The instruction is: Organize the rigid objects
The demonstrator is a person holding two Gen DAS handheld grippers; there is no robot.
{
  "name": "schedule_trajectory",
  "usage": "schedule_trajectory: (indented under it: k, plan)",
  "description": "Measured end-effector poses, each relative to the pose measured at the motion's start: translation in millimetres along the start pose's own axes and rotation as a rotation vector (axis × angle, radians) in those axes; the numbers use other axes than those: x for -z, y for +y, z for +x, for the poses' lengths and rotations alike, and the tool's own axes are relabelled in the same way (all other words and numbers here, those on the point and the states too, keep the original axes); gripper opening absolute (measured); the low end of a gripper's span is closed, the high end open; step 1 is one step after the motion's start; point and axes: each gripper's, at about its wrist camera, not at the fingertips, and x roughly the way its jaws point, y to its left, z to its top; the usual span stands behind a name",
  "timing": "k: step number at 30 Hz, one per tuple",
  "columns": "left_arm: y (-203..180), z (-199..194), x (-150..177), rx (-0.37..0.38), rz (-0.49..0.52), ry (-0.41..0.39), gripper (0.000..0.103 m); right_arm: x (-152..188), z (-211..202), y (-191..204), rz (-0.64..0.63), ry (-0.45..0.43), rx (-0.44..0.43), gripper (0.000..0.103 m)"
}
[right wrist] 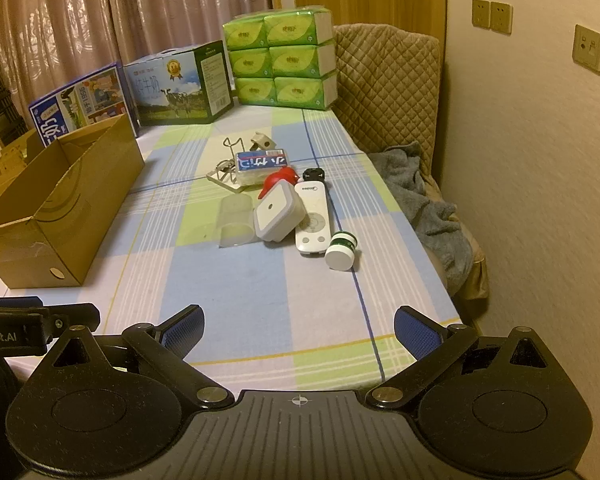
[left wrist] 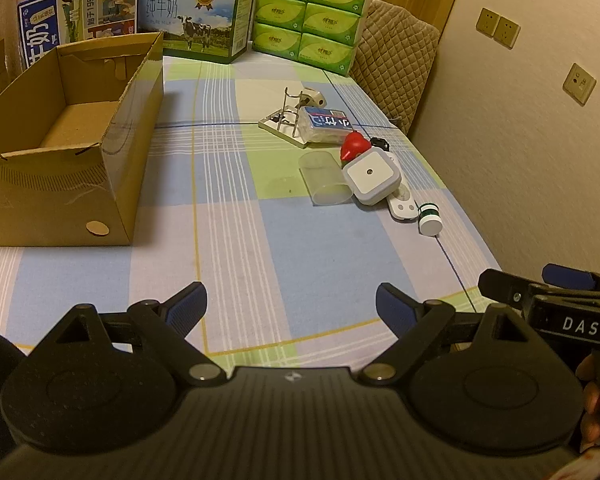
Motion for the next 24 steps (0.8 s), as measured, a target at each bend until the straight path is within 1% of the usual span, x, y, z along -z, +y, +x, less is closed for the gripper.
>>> schedule_trajectory:
  k: [24]
  plan:
    - [-0.8, 0.2, -0.5, 0.000, 0.002, -0.003, 0.089, -0.7, 0.1, -1.2, -0.001, 0.000, 0.003, 0.099]
